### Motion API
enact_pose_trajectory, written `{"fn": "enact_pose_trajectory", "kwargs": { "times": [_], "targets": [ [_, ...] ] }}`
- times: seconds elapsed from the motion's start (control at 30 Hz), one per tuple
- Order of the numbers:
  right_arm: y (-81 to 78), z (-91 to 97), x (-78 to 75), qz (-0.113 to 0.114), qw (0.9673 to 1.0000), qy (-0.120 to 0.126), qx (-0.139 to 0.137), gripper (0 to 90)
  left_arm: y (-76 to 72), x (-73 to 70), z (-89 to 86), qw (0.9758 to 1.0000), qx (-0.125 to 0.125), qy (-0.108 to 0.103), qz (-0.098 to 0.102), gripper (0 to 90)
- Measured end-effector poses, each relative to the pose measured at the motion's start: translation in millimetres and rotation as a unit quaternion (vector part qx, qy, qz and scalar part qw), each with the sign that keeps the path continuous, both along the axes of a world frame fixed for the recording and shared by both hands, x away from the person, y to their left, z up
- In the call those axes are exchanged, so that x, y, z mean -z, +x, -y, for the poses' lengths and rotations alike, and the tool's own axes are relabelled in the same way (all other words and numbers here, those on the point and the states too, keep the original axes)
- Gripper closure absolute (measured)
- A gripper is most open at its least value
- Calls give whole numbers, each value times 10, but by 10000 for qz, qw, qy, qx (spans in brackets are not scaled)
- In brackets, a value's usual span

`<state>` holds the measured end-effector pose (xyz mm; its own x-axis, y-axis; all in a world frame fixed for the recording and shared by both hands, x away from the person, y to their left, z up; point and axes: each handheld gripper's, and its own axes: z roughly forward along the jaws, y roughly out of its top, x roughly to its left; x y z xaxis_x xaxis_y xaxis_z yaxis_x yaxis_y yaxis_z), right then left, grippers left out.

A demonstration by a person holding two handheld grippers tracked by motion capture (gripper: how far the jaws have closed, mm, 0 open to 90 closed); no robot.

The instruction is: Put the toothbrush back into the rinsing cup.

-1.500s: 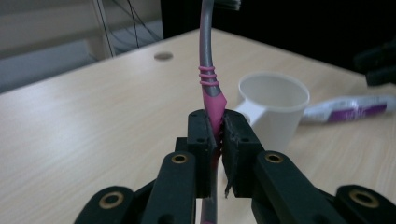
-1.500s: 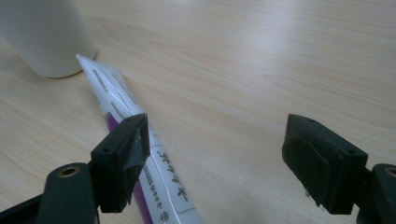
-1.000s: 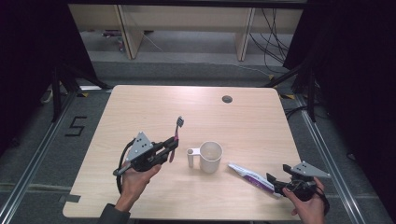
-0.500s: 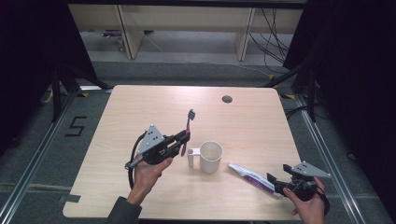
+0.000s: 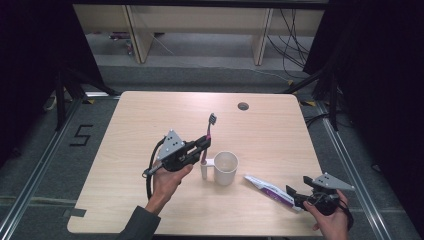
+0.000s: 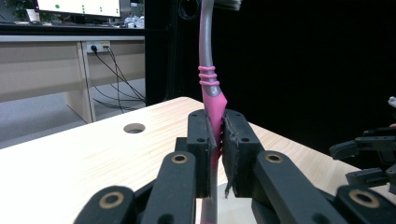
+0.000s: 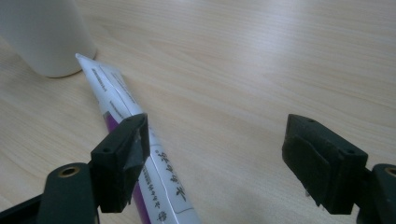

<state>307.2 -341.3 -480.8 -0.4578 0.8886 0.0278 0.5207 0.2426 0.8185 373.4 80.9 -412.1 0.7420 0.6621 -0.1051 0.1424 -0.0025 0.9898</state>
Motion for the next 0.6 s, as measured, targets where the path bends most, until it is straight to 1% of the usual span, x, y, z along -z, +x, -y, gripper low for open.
{"fn": "enact_pose_trajectory", "kwargs": {
  "times": [0.1, 0.17, 0.3, 0.33, 0.5, 0.53, 0.6],
  "targets": [
    [0, -3, 0, -17, 10000, 2, 13, 241, 7, 41, 12, 10000, 8, 48, 20, 814],
    [-1, -8, 2, -28, 10000, 15, 6, 241, 18, 67, 17, 10000, 15, 16, -18, 814],
    [0, -12, 4, -16, 10000, 21, -14, 241, 32, 114, 15, 10000, 53, 15, -10, 814],
    [0, -12, 4, -16, 10000, 21, -14, 241, 32, 128, 10, 10000, 42, 54, -17, 814],
    [1, -10, 7, -28, 10000, 5, -20, 240, 29, 227, -15, 9999, 59, 68, -129, 813],
    [1, -10, 7, -28, 10000, 5, -20, 240, 29, 227, -15, 9999, 59, 68, -129, 812],
    [-1, -14, 5, -21, 10000, 18, -24, 240, 26, 262, -24, 9998, 64, 127, -156, 813]
  ]
}}
